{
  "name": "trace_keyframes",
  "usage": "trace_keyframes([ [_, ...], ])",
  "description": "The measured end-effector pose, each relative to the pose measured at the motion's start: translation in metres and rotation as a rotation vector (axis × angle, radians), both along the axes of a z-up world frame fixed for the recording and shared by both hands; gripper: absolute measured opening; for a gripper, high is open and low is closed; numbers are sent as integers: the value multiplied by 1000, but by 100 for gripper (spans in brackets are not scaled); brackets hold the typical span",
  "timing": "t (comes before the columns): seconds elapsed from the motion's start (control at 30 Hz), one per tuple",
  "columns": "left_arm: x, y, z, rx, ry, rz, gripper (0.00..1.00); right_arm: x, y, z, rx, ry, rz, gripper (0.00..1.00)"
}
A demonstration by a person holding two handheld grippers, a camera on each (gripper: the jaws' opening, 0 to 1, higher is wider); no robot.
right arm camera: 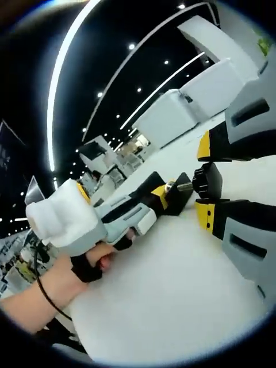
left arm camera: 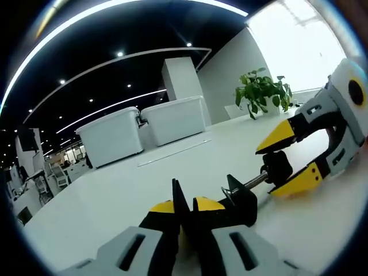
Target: Clamp the fixed fixture on the desktop, loosen the retaining clip, secure it to the edge of the desk, and tighten the retaining clip.
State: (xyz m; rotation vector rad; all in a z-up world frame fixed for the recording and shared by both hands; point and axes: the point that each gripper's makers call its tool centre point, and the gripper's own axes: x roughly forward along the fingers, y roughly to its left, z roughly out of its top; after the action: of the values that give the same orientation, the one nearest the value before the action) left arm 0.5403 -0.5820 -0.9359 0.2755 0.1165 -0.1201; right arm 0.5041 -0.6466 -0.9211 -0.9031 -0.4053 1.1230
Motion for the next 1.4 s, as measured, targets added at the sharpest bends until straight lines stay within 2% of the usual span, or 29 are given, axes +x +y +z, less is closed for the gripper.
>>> trace_keyframes([
  [0.2,0,0,0,0,0,0,10,-2,0,0,-31,-73,11,23],
  [0.23,0,0,0,0,0,0,10,-3,1,1,-50,-115,16,23],
  [0.3,0,-1,0,0,0,0,10,-9,3,-1,-109,-242,40,20],
  [0.37,0,0,0,0,0,0,10,-10,4,-2,-138,-297,31,20],
  [0.47,0,0,0,1,0,1,10,-9,4,-1,-136,-296,31,20],
  [0.53,0,-1,0,2,-1,1,10,2,8,-1,-128,-278,31,20],
  [0.63,0,-1,0,2,-1,0,10,0,10,-2,-128,-281,30,20],
  [0.8,0,-1,0,2,-1,0,10,3,12,-2,-154,-323,31,20],
  [1.0,0,-2,0,4,-2,-5,10,-1,13,-3,-220,-433,45,20],
  [1.17,0,-3,0,4,-2,-8,10,-5,11,-2,-228,-455,56,20],
  [1.27,0,-3,0,3,-2,-8,10,-9,9,0,-206,-448,63,21],
  [1.4,0,-3,0,3,-2,-8,10,-9,3,0,-186,-393,64,22],
])
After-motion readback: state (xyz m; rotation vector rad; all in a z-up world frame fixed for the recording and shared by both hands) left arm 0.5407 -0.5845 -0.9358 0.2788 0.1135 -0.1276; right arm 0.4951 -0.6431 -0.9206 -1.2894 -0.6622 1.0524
